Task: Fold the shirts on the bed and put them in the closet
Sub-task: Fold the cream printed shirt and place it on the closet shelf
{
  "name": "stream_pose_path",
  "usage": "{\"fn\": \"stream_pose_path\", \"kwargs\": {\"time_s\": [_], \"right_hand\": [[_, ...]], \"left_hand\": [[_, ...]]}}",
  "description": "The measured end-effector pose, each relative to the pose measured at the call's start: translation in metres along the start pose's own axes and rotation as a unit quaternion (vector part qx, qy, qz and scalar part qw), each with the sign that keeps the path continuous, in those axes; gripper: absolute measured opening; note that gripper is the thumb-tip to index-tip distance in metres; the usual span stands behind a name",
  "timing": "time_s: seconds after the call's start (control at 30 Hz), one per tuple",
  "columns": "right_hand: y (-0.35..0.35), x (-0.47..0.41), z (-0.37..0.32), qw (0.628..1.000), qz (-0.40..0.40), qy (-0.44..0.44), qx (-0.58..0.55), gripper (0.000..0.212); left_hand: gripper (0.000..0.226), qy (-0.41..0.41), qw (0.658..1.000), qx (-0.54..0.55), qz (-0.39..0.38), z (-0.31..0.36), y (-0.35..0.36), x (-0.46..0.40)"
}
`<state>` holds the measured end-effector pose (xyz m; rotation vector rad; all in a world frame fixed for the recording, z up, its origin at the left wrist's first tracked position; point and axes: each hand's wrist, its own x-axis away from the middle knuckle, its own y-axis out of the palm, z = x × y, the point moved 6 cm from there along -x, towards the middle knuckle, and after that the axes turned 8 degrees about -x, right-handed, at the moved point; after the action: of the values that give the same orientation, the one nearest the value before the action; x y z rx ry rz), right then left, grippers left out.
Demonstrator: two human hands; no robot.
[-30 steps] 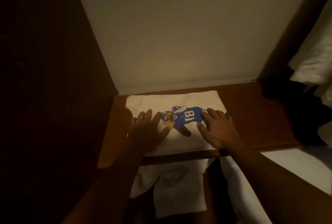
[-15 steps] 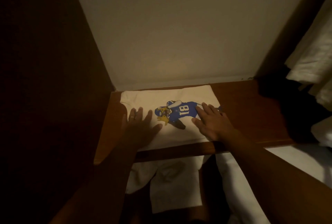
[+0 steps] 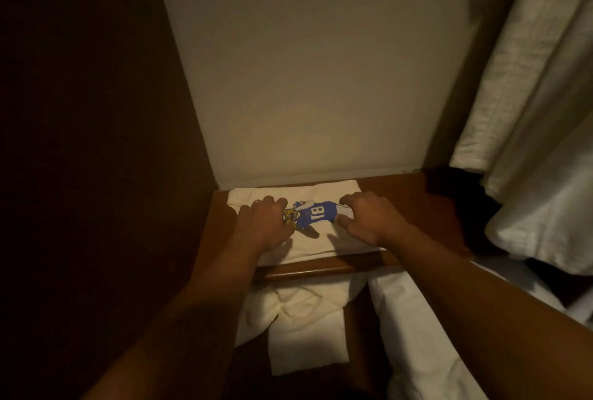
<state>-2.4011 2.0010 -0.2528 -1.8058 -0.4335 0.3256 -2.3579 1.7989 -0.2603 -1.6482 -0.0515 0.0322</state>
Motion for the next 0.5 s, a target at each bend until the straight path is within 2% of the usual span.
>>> {"fn": "stream_pose_path", "kwargs": {"time_s": [0.27, 0.4, 0.5], "right_hand": [[-0.046, 0.045, -0.010, 0.999, 0.044, -0.009, -0.022, 0.049], [-0.069, 0.051, -0.019, 0.999, 0.020, -0.008, -0.040, 0.048], [-0.107, 0.060, -0.034, 0.998, -0.018, 0.005, -0.063, 0.045]], "left_hand": [[0.050, 0.004, 0.999, 0.027, 0.023, 0.016, -0.053, 0.039], [0.048, -0.015, 0.999, 0.042, 0.001, 0.022, -0.076, 0.049], [0.050, -0.027, 0.997, 0.056, -0.035, 0.018, -0.118, 0.065]]}}
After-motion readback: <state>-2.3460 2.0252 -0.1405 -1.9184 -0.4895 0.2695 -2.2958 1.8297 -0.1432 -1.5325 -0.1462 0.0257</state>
